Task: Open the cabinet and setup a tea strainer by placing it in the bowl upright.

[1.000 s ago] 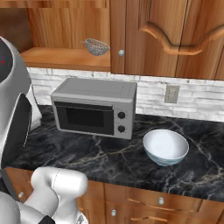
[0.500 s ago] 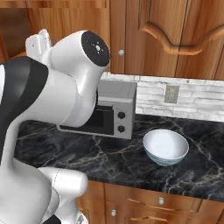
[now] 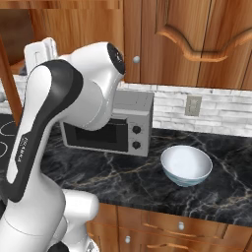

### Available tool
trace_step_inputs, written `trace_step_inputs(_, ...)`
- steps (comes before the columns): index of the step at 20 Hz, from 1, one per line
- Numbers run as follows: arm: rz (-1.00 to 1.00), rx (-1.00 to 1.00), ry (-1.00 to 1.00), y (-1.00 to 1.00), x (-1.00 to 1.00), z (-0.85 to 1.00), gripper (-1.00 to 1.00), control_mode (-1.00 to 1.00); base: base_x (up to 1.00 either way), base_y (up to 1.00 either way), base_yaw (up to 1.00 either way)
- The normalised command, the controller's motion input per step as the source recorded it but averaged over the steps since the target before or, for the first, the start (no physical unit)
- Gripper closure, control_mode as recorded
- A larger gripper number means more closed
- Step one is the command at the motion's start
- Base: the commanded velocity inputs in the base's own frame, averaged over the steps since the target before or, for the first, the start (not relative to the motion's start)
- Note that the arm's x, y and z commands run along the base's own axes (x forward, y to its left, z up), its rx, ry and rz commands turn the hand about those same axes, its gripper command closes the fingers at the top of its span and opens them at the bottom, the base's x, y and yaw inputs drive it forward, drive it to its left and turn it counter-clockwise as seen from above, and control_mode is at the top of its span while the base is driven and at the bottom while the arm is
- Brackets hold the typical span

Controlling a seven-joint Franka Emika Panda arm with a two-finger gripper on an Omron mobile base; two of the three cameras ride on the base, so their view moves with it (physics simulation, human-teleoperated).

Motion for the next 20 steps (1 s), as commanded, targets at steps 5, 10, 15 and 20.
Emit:
trace_step_inputs(5,0.15,0.0,0.0,0.38,0.15,-0.05,-1.0,-1.0,0.0,0.0,0.0)
trace_step_inputs(10,0.17,0.0,0.0,0.46,0.01,-0.08,-1.0,-1.0,0.0,0.0,0.0)
trace_step_inputs(15,0.2,0.0,0.0,0.59,0.0,-0.11,-1.0,-1.0,0.0,0.0,0.0)
trace_step_inputs(20,0.14,0.0,0.05,0.68,0.0,-0.16,-1.0,-1.0,0.0,0.0,0.0)
